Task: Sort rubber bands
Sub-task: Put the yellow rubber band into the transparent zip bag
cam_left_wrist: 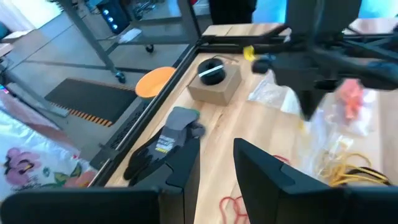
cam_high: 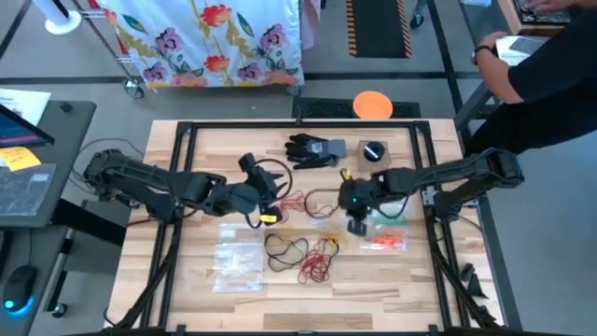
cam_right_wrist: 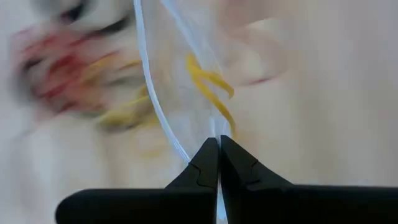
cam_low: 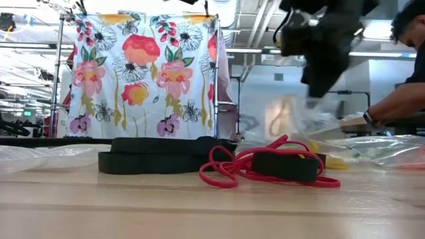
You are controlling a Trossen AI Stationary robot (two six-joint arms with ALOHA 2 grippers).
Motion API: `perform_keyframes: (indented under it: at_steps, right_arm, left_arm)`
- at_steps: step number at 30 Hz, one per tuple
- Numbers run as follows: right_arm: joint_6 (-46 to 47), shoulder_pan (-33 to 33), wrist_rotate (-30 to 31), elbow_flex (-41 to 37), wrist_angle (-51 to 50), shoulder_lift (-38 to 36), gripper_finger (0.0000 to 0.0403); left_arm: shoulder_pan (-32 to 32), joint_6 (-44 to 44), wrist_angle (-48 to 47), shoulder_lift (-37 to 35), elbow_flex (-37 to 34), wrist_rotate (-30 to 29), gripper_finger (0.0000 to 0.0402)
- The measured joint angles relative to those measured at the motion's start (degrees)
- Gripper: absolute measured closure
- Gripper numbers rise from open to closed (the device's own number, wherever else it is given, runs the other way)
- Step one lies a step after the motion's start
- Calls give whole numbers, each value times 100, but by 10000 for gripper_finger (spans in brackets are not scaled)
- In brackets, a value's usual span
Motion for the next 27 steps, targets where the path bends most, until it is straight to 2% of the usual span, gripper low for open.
perform_keyframes:
  at_steps: [3,8,13,16,19,21,24,27]
  right_arm:
    - [77,-110,299,-2,400,2,397]
    - [140,-294,309,41,1089,2,397]
    - [-61,-579,316,366,984,-86,397]
    - [-167,-375,349,522,1235,-228,397]
    - [-347,296,402,435,1524,-301,397]
    - [-332,675,812,366,1327,-251,397]
    - [79,657,1499,388,867,-205,397]
    - [315,557,1595,389,672,-212,397]
  left_arm:
    - [11,-5,-102,0,-1,-7,309]
    - [3,-61,-370,2,-1,6,309]
    - [1,-153,-593,7,-1,2,309]
    - [3,-168,-641,4,-1,4,309]
    - [0,-311,-840,4,-1,16,309]
    - [-10,-425,-965,4,-1,30,309]
    - [-12,-528,-978,4,-1,41,309]
    - [-51,-717,-978,4,-1,41,309]
